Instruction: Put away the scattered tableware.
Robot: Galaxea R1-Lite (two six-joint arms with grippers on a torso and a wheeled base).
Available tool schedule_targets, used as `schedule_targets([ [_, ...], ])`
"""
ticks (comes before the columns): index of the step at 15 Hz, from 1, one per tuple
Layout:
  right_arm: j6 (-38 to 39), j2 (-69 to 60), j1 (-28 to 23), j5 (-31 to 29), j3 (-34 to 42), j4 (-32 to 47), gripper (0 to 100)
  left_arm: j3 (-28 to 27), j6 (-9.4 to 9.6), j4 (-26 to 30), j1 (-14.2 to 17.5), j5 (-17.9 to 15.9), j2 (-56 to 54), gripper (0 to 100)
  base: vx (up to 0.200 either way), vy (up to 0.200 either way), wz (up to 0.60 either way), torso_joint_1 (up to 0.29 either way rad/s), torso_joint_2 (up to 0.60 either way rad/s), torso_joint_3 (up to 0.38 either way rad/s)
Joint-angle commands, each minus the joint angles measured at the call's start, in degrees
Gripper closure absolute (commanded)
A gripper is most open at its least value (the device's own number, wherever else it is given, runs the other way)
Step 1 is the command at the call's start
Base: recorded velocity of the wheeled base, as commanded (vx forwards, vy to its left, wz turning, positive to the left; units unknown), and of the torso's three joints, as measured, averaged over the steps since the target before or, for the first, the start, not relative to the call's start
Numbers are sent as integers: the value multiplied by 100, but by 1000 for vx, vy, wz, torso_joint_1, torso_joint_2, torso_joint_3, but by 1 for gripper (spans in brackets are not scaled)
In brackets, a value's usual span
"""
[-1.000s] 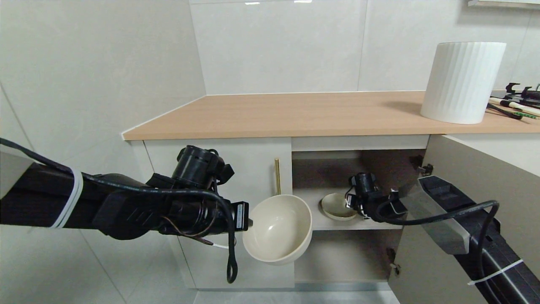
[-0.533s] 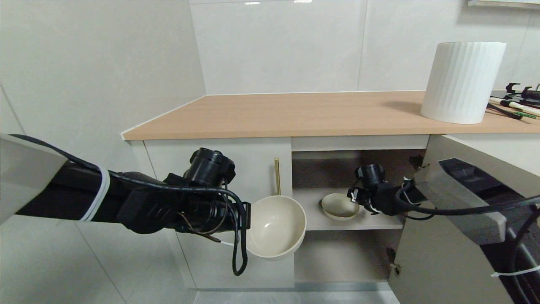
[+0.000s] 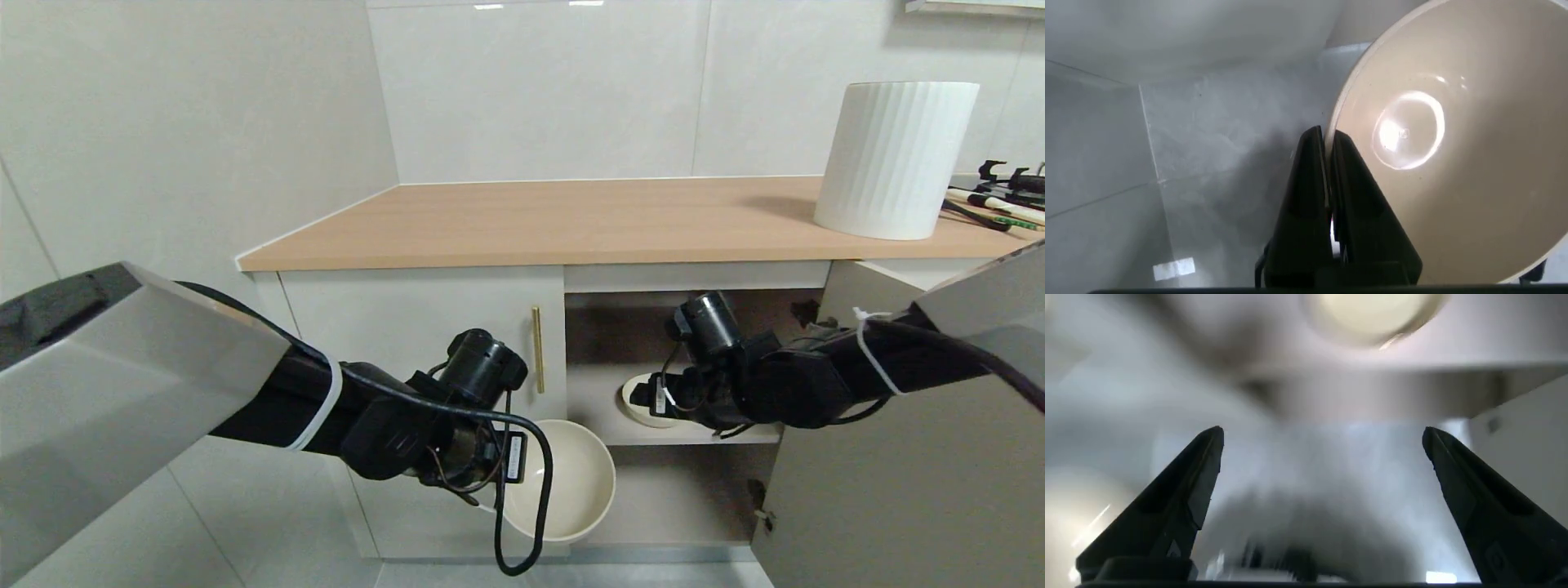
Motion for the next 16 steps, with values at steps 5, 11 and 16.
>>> schedule_targets([
  [5, -258, -603, 675, 539, 392, 594, 0, 29, -21, 24, -161, 19, -115, 100, 0, 0, 0, 0, 0, 0],
  [11, -241, -58, 939, 530, 383, 559, 0, 29, -109, 85, -213, 19, -220, 100, 0, 0, 0, 0, 0, 0],
  [16, -206, -31, 939, 530, 365, 550, 100, 29, -109, 85, -213, 28, -194, 100, 0, 0, 0, 0, 0, 0],
])
